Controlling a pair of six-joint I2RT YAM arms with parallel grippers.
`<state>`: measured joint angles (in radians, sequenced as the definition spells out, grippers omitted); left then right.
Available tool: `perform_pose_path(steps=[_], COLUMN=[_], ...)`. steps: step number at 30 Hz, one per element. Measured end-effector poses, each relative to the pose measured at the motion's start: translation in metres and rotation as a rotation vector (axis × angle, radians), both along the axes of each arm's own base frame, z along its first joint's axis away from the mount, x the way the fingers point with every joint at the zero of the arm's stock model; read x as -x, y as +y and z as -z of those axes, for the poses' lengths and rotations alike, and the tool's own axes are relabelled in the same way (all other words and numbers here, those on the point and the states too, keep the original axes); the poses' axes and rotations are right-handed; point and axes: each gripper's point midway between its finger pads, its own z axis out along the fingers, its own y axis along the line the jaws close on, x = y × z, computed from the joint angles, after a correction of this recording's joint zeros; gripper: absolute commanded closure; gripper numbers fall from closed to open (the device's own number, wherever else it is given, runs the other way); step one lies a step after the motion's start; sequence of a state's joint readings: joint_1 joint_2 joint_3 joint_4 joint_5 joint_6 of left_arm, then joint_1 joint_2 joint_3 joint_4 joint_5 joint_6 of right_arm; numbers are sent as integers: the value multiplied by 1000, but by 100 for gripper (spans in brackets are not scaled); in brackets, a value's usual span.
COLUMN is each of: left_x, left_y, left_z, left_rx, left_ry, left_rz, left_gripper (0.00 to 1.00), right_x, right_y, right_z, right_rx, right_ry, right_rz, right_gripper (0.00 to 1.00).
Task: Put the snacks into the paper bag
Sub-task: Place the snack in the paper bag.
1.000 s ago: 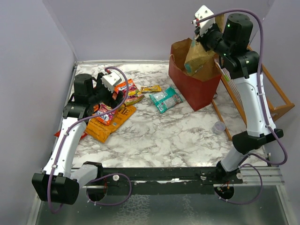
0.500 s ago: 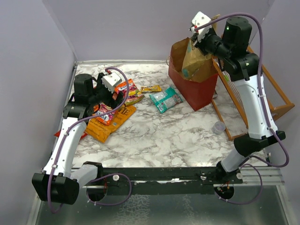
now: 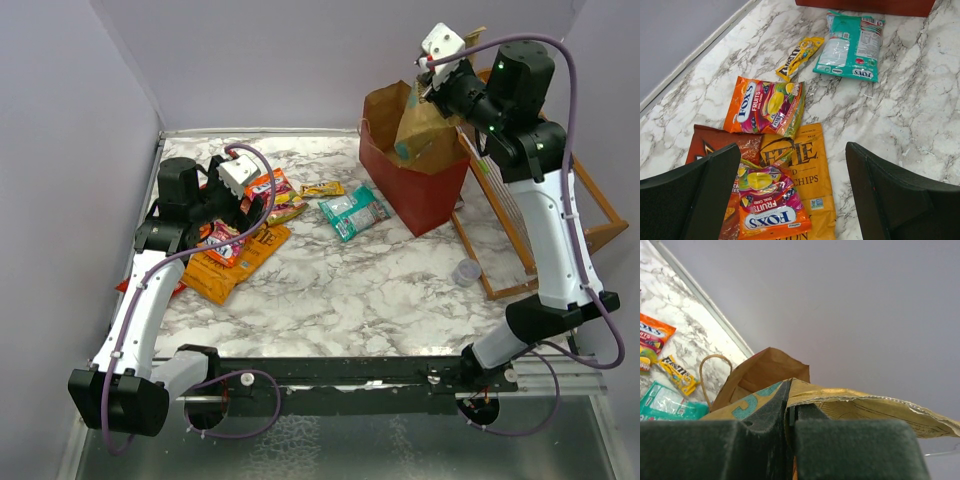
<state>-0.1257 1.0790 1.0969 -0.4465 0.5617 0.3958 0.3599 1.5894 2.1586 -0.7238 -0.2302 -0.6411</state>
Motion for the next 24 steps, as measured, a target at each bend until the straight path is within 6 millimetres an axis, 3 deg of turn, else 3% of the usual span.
perform_pose_path(steps=[8,24], left_x=[0,1], left_y=[-1,-3], left_z=[0,0], left_rx=[1,6], left_ry=[-1,2], left_rz=[7,17], left_gripper=[11,11], right_x=[16,15], right_y=[-6,2], right_z=[-30,-44], right_rx=[-35,-49], right_ry=[-78,-107], right_rz=[0,-41], right_gripper=[99,99])
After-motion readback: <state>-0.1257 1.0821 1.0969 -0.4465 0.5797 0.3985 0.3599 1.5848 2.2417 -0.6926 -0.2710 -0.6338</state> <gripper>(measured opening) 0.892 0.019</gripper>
